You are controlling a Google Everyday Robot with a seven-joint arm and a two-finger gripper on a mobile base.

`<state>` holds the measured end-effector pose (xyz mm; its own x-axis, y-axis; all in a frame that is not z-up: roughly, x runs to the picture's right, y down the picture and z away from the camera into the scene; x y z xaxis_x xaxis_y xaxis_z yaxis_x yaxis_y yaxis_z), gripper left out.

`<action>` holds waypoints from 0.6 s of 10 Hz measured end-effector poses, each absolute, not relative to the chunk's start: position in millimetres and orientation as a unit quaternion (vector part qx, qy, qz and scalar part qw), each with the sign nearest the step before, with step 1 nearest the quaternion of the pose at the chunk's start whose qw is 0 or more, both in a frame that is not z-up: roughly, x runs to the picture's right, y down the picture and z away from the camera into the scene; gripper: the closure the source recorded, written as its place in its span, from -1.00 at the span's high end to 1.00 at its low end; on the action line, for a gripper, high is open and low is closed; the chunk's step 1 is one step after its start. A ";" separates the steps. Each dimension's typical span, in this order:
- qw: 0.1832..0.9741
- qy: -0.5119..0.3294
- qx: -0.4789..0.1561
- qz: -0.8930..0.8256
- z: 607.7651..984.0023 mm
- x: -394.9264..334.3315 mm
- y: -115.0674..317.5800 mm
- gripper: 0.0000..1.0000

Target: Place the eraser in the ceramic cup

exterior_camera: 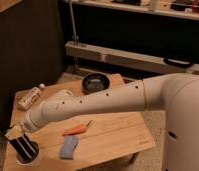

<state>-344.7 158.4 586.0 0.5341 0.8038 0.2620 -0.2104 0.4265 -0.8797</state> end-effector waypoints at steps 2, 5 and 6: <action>0.771 -0.352 -0.424 0.319 585.6 -344.7 161.0 0.29; 0.775 -0.350 -0.422 0.314 586.2 -343.9 162.2 0.60; 0.776 -0.348 -0.420 0.316 585.9 -343.4 161.8 0.60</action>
